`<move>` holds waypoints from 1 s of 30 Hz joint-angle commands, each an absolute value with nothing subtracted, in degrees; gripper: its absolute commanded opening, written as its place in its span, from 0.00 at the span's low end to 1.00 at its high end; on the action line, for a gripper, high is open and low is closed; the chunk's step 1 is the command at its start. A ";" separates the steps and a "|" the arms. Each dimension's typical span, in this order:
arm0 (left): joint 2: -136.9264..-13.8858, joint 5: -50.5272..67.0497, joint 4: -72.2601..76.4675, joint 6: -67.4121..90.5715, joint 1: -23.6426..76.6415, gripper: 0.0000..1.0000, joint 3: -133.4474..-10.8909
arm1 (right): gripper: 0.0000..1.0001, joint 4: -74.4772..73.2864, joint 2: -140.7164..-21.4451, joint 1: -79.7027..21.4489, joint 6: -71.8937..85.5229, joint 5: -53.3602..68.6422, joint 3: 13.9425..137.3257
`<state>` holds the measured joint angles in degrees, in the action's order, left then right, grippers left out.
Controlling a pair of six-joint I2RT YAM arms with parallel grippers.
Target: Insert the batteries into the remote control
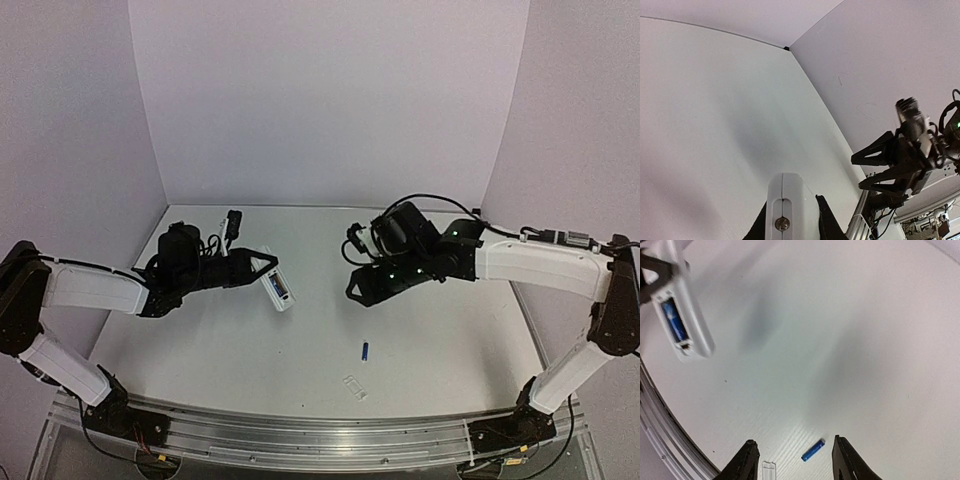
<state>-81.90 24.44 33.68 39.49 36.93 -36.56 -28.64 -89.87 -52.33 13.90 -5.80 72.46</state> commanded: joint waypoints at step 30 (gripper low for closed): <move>-75.16 43.44 27.13 29.04 36.12 0.00 -40.21 | 0.33 -32.51 -107.26 -52.33 44.44 -14.98 71.96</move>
